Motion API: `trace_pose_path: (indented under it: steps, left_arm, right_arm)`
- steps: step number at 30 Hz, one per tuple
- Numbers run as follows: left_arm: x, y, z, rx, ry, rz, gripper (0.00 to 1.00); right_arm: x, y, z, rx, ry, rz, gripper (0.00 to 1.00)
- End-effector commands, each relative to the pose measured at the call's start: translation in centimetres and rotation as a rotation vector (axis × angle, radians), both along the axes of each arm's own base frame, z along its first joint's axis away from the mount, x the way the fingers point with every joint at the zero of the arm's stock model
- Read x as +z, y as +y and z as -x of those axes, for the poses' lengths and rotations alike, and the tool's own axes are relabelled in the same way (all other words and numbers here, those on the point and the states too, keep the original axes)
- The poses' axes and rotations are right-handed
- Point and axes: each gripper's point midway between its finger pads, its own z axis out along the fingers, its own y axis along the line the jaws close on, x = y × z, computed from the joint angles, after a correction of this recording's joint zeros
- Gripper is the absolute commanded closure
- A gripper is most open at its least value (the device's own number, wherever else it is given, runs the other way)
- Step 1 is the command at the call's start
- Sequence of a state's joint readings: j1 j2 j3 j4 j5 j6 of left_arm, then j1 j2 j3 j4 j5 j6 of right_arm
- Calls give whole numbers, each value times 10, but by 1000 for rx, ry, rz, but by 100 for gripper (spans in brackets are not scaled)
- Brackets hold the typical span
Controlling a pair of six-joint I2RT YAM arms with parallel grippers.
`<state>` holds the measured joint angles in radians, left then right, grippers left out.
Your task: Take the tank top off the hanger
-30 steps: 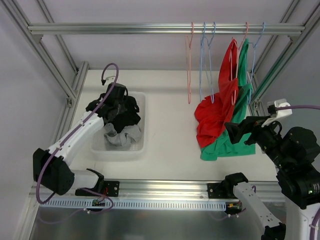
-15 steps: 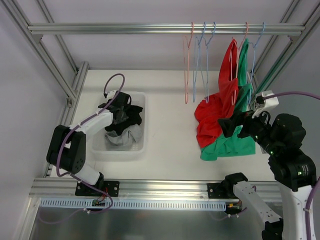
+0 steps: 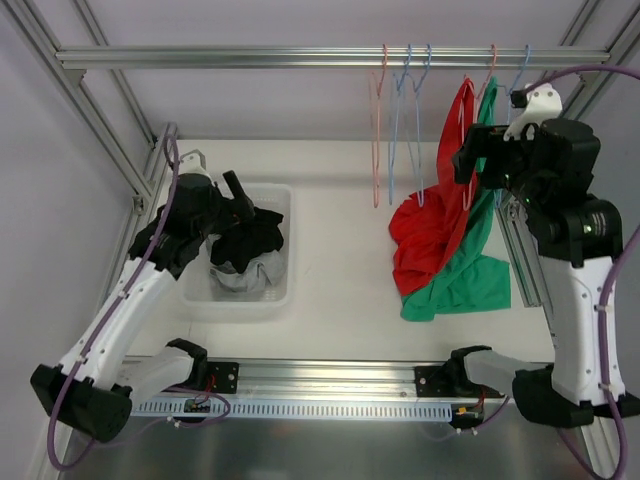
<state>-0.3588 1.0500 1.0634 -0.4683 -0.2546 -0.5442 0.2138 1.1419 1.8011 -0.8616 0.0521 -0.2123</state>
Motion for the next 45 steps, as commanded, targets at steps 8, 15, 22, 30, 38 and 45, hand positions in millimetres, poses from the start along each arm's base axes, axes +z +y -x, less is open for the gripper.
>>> trace_pose_path:
  steps: [8,15,22,30,38,45]
  left_arm:
    - [39,-38,81,-425,-99,89,1]
    - [21,-27,97,-440,-107,34,1]
    - [-8,-26,95,-443,-32,1,1]
    - [-3,-26,104,-452,-66,22,1]
    - [15,-50,115,-595,-121,104,1]
    - [86,-87,135,-813,-330,274,1]
  right_arm:
    - [7,-22,-88,-67,34,67,28]
    - [-17,-27,-128,-109,98,89,64]
    - [-13,-23,-130,-113,86,52,90]
    - [28,3,-117,0,-43,-78,100]
    - [64,12,-95,49,-148,-138,100]
    - [35,10,-37,68,-109,-144,100]
